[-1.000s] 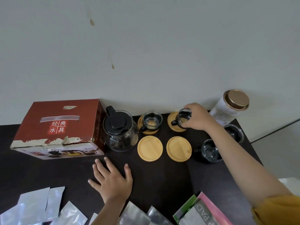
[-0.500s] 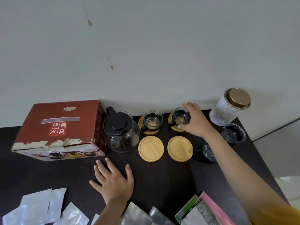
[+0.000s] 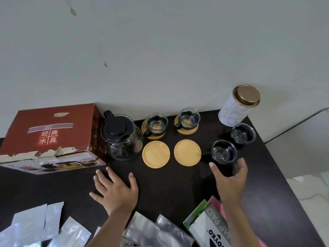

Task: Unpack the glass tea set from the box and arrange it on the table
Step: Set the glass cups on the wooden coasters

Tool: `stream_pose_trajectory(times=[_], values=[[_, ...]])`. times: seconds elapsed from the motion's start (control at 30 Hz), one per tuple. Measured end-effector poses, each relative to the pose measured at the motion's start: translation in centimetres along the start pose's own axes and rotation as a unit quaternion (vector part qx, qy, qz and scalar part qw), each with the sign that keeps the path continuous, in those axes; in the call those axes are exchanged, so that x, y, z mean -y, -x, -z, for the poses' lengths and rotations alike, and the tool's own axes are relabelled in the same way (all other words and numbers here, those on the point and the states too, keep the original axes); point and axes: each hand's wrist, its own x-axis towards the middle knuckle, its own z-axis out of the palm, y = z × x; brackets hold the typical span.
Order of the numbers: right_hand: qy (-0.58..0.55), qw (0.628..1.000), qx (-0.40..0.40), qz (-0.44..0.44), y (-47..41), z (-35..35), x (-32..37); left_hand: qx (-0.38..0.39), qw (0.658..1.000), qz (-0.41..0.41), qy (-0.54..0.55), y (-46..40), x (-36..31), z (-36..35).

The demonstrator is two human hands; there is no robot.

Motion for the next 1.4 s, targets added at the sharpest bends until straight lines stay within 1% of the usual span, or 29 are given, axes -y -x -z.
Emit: stream_pose_trajectory(times=[0.17, 0.37, 0.43, 0.5, 0.6, 0.77, 0.93, 1.13, 1.27, 1.33, 1.4], values=[[-0.030, 0.999, -0.012, 0.007, -1.4, -1.7, -0.6, 0.010, 1.000, 0.007, 0.001, 0.0, 0.0, 0.0], [-0.064, 0.995, -0.067, 0.024, -1.9, -2.6, -0.2, 0.007, 1.000, 0.006, 0.004, 0.1, 0.1, -0.1], [-0.080, 0.994, -0.071, 0.029, -1.4, -2.8, 0.2, 0.012, 1.000, 0.007, 0.005, 0.0, 0.0, -0.1], [-0.101, 0.993, -0.051, 0.042, -0.6, -3.4, 0.7, 0.011, 1.000, 0.006, 0.008, 0.0, 0.0, 0.0], [-0.096, 0.993, 0.013, 0.073, 1.3, -5.3, 1.3, 0.010, 1.000, 0.005, 0.007, -0.1, 0.0, -0.1], [-0.038, 0.982, 0.114, 0.147, 4.1, -9.3, 1.8, 0.017, 1.000, 0.006, -0.001, 0.0, -0.1, 0.0], [0.026, 0.969, 0.163, 0.181, 5.5, -11.8, 2.0, 0.024, 1.000, 0.009, 0.001, 0.0, -0.1, 0.2], [0.063, 0.959, 0.186, 0.205, 5.9, -12.7, 2.0, 0.018, 1.000, 0.008, 0.007, 0.0, -0.1, 0.3], [0.059, 0.954, 0.219, 0.197, 5.7, -11.7, 2.0, 0.024, 1.000, 0.010, -0.002, -0.1, 0.1, 0.1], [0.044, 0.959, 0.204, 0.191, 5.2, -10.6, 2.1, 0.028, 1.000, 0.011, -0.006, -0.1, 0.0, 0.1], [0.034, 0.971, 0.149, 0.182, 3.9, -9.3, 1.9, 0.032, 0.999, 0.010, -0.008, -0.1, 0.0, 0.1]])
